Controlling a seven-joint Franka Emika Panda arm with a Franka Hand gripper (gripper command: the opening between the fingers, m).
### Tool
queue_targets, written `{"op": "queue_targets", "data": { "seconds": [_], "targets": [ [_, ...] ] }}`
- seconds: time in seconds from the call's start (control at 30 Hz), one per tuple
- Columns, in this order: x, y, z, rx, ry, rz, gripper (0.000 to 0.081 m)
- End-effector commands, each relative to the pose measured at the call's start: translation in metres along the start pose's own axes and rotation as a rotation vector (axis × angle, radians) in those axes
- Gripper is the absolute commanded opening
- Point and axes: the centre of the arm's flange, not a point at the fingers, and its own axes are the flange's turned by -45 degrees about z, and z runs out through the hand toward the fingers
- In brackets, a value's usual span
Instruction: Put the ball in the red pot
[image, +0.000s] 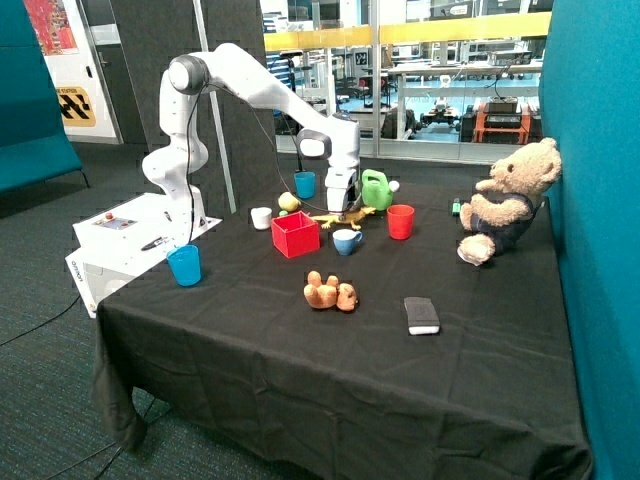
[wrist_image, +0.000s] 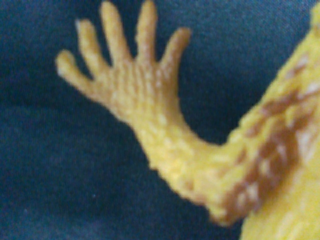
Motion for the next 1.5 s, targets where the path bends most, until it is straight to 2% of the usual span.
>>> {"op": "queue_targets", "data": {
  "seconds": [0.0,0.77,1.2,1.47],
  "targets": [
    [0.002,0.001,-0.002,0.0047,0.0015,0.007,0.0808],
    [0.004,-0.005,0.002,0.0047,0.0015,0.011,0.0808],
    [-0.025,-0.028,-0.037,0.0046,0.0018,-0.116,0.0808],
    [-0.038,-0.037,-0.053,0.0046,0.0019,-0.169,0.0808]
  ]
}}
